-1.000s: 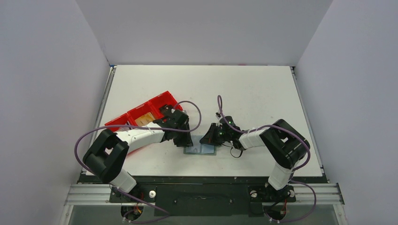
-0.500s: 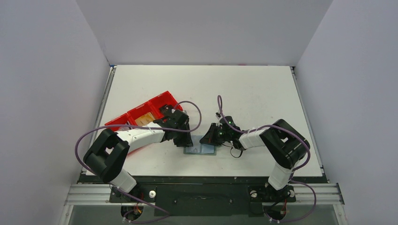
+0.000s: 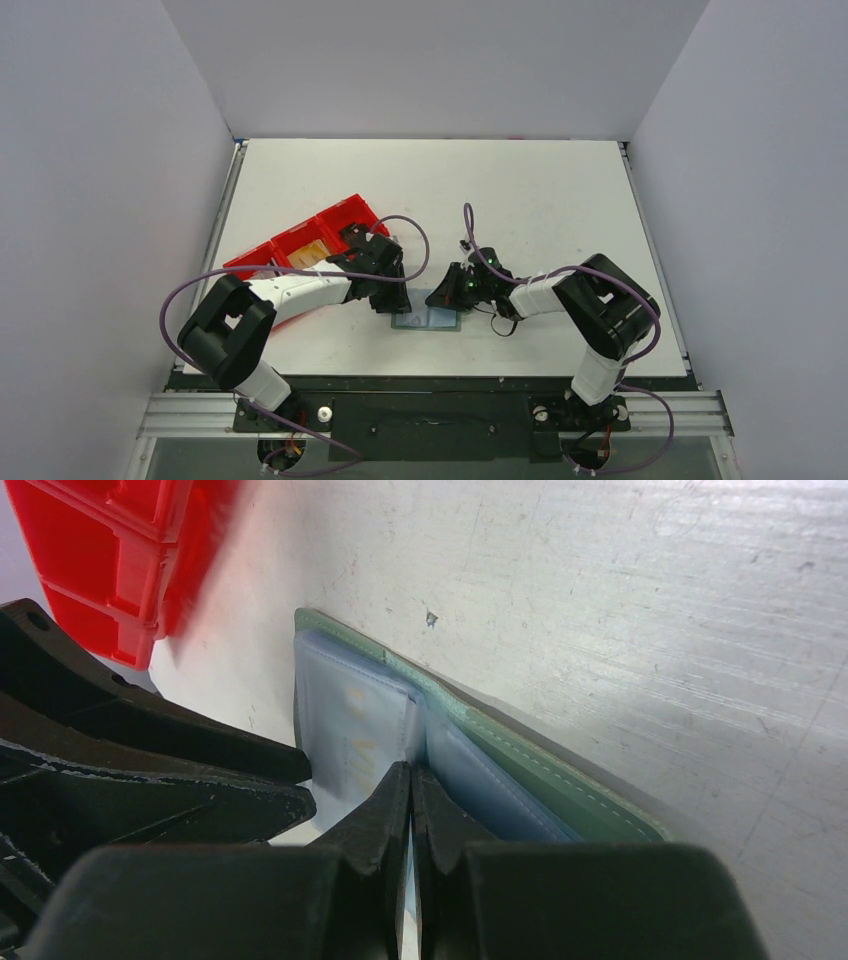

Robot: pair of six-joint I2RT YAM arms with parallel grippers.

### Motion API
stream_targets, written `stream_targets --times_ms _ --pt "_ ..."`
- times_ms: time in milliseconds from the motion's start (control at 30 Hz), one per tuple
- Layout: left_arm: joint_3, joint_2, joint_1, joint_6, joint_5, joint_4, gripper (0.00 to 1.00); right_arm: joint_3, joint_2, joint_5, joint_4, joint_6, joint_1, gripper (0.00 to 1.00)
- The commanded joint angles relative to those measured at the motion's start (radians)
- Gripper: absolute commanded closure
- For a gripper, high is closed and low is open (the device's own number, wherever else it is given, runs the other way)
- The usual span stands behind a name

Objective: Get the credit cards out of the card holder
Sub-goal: Remove the credit card from the card holder.

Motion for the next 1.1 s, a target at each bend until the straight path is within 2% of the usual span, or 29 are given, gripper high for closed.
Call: stream_targets --times_ms 0,567,800,1067 --pt "0.009 0.003 0.01 0.032 -0.037 -0.031 0.73 -0.045 0.075 0.139 -0.146 -0.056 -0.001 1.0" --pt "0.001 0.0 0.005 0.043 0.01 0.02 0.69 -0.039 0.08 0.138 -0.146 -0.056 -0.002 1.0" --pt "0.026 0.016 -0.028 0.039 0.031 0.041 0.69 -0.03 0.083 0.136 -0.153 -0.06 -0.002 1.0" --pt "0.044 0.028 -0.046 0.038 0.038 0.048 0.74 -0.028 0.086 0.135 -0.153 -0.06 0.0 1.0"
